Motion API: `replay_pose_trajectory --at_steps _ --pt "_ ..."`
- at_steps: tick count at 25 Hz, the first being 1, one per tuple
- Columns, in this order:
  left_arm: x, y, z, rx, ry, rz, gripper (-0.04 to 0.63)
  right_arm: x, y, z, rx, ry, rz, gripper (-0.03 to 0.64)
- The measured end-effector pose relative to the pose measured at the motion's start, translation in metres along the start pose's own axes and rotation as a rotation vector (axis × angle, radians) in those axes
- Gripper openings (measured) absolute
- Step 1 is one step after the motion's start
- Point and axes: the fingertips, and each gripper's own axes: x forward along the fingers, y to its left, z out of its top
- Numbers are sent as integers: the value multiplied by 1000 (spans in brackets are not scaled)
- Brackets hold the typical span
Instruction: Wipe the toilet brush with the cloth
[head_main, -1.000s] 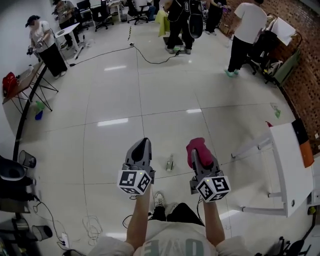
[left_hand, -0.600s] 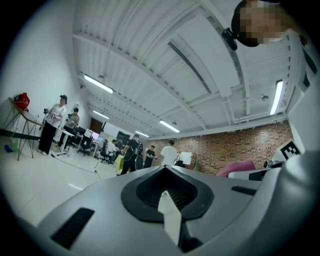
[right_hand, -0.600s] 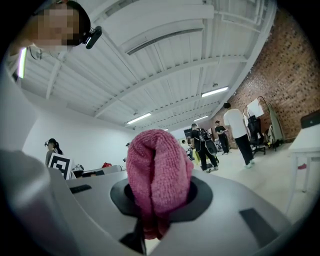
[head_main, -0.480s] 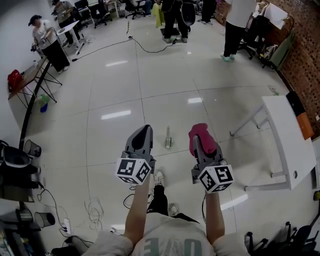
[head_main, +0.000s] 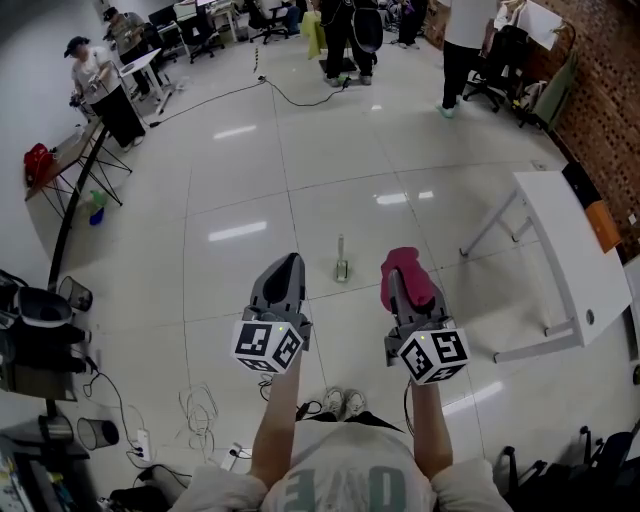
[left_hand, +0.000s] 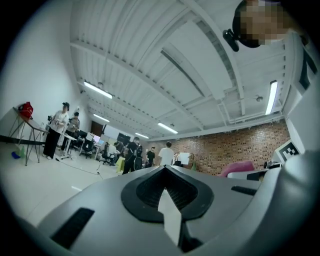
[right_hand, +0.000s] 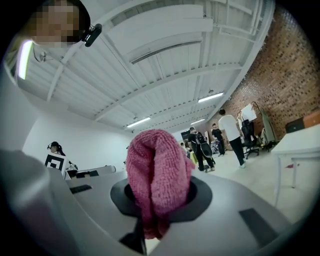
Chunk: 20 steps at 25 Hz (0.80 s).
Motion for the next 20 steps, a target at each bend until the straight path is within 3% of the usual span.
replay_pose_trajectory --at_steps 20 --pt "-30 0 10 -57 -19 -32 3 -20 40 20 36 -54 40 69"
